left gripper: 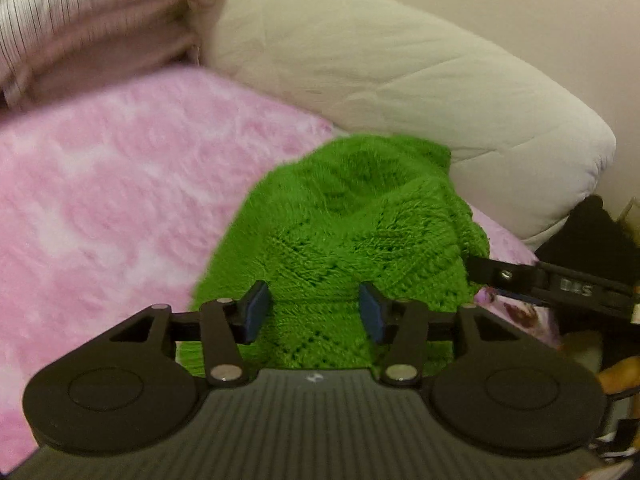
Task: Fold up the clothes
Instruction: 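Grasp the green sweater edge with the left gripper while the right gripper grasps another edge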
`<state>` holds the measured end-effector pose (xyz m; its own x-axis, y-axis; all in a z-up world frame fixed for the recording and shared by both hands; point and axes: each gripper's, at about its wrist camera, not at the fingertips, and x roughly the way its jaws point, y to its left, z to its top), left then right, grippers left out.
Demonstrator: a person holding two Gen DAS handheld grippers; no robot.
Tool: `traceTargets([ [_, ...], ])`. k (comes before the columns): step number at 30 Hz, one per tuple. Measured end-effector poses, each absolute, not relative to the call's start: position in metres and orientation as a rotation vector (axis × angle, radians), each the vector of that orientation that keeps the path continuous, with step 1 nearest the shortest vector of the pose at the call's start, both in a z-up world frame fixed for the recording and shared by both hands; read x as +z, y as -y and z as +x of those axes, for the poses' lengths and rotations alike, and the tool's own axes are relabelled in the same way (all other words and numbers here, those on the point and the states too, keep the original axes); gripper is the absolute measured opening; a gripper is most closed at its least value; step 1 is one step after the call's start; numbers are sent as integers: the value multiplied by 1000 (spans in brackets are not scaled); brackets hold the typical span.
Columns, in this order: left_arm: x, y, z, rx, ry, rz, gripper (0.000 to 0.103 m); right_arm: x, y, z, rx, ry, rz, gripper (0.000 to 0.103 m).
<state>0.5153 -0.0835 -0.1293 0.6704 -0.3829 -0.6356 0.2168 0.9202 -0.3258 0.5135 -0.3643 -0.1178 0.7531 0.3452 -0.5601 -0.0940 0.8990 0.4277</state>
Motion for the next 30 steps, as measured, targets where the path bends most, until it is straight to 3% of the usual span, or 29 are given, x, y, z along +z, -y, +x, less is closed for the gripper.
traceTargets([
  [1,-135,83,521,-340,-777,-252,57,-123,364,521,243,-685,402,84],
  [3,-141,80,526,-343,-785,-299,58,-130,368,530,243,-691,446,43],
  [5,-144,78,529,-351,-785,-333,51,-133,370,532,254,-687,475,34],
  [7,-142,77,529,-365,-777,-341,27,-131,371,528,261,-673,494,21],
  [8,-139,77,527,-363,-766,-329,21,-128,369,523,264,-658,499,16],
  [10,-130,75,520,-345,-732,-297,11,-114,363,511,270,-614,466,13],
  [19,-17,-5,431,-230,-466,-281,9,-11,319,442,386,-462,362,10],
  [30,171,-192,180,149,-182,-203,5,128,158,318,799,-379,321,7],
])
